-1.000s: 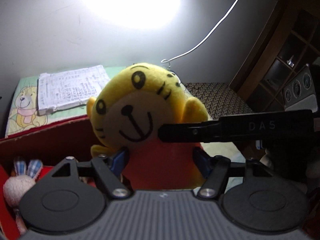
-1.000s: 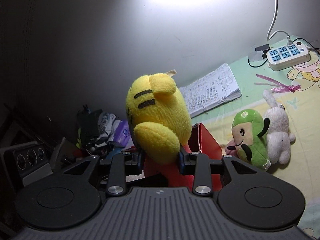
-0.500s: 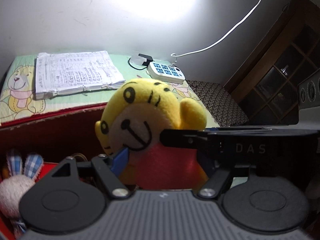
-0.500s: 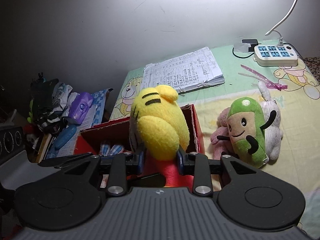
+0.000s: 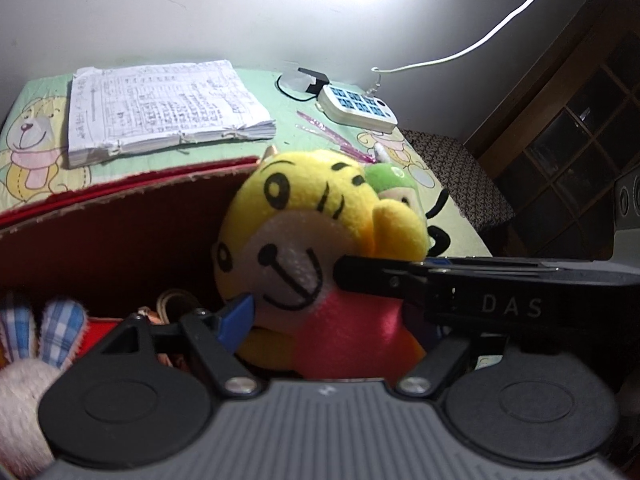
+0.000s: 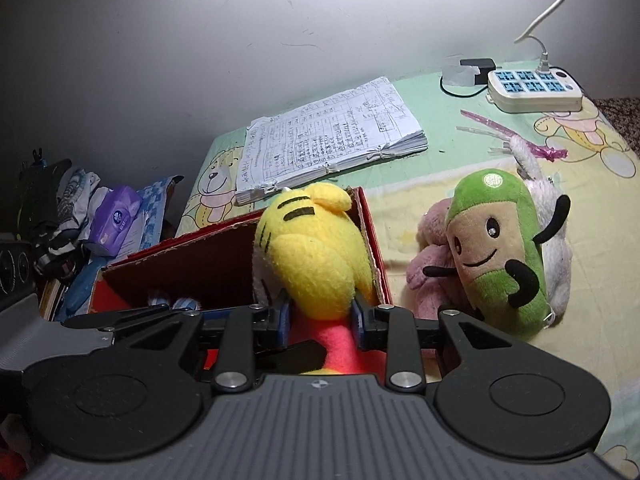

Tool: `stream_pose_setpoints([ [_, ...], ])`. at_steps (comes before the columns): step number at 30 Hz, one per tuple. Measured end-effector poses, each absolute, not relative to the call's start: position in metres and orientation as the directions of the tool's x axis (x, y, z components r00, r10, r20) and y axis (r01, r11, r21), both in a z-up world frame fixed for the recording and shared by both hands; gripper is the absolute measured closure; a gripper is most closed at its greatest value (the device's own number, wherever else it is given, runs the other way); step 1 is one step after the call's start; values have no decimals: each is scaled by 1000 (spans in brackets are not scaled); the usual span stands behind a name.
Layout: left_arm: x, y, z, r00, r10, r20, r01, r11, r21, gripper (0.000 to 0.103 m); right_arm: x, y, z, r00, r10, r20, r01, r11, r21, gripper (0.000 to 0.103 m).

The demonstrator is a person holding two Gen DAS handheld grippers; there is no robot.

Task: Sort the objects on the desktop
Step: 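Lift the yellow tiger with the right tool and carry it to the red box, then lower the yellow tiger into the red box and open the right tool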

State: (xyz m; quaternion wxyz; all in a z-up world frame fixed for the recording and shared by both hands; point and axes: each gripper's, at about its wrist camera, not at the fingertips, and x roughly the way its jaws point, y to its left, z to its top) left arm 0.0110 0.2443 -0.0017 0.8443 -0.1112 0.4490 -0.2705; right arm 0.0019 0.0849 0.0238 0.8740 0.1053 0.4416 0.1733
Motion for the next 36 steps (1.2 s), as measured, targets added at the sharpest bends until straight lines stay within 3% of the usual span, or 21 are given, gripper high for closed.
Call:
stream_pose_setpoints([
  [12, 11, 239, -11, 471, -501, -726, 344, 862, -372, 10, -5, 89, 10, 546, 389, -742, -212, 921, 328, 71],
  [22, 10, 237, -10, 484, -482, -731, 345, 872, -346, 10, -18, 62, 19, 566, 483, -668, -181, 863, 471, 58],
  [28, 11, 241, -8, 467, -497, -731, 336, 865, -373, 10, -24, 58, 11, 588, 475, -654, -165, 863, 478, 70],
  [36, -18, 234, 22, 580, -373, -725, 270, 927, -261, 14, -46, 34, 20, 626, 550, -552, -188, 794, 578, 69],
])
